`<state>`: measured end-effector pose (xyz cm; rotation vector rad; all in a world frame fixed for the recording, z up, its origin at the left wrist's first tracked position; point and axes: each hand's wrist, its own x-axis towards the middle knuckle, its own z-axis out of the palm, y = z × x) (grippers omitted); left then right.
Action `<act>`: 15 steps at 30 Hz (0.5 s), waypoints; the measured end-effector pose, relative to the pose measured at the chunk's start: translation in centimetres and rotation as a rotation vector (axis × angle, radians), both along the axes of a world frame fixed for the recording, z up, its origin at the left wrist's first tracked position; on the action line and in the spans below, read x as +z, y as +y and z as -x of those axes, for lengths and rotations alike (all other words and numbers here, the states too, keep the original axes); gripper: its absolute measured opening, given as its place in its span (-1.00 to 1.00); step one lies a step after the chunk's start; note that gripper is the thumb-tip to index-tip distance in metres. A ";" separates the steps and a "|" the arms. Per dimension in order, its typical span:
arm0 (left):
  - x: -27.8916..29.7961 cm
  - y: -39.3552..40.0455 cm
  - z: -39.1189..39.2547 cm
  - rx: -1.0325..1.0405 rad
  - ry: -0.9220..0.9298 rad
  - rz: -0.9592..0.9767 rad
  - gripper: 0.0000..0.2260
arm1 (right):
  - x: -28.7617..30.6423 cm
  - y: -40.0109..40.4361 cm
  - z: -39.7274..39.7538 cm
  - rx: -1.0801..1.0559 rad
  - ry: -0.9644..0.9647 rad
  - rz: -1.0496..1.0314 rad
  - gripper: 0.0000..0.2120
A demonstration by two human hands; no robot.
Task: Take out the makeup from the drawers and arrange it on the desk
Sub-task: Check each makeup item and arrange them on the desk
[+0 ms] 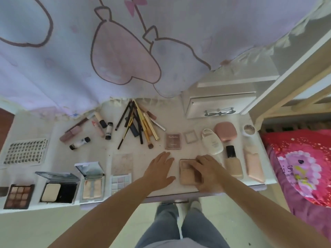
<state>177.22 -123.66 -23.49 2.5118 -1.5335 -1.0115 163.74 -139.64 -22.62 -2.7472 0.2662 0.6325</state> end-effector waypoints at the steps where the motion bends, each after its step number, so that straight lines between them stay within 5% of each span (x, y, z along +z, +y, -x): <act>1: 0.8 -0.4 -0.4 0.062 0.088 0.034 -0.42 | 0.5 -0.2 -0.4 -0.037 -0.015 -0.076 -0.25; 6: 6.5 -2.0 -1.7 0.604 0.416 0.345 -0.65 | 5.3 -1.8 -3.0 -0.135 -0.200 -0.441 -0.40; 9: 10.6 -2.1 -2.0 0.731 0.777 0.457 -0.72 | 9.2 -2.8 -4.1 -0.119 -0.299 -0.564 -0.43; 15: 18.2 -1.6 -2.1 0.725 0.759 0.750 -0.65 | 17.7 -4.2 -5.9 -0.089 -0.466 -0.660 -0.61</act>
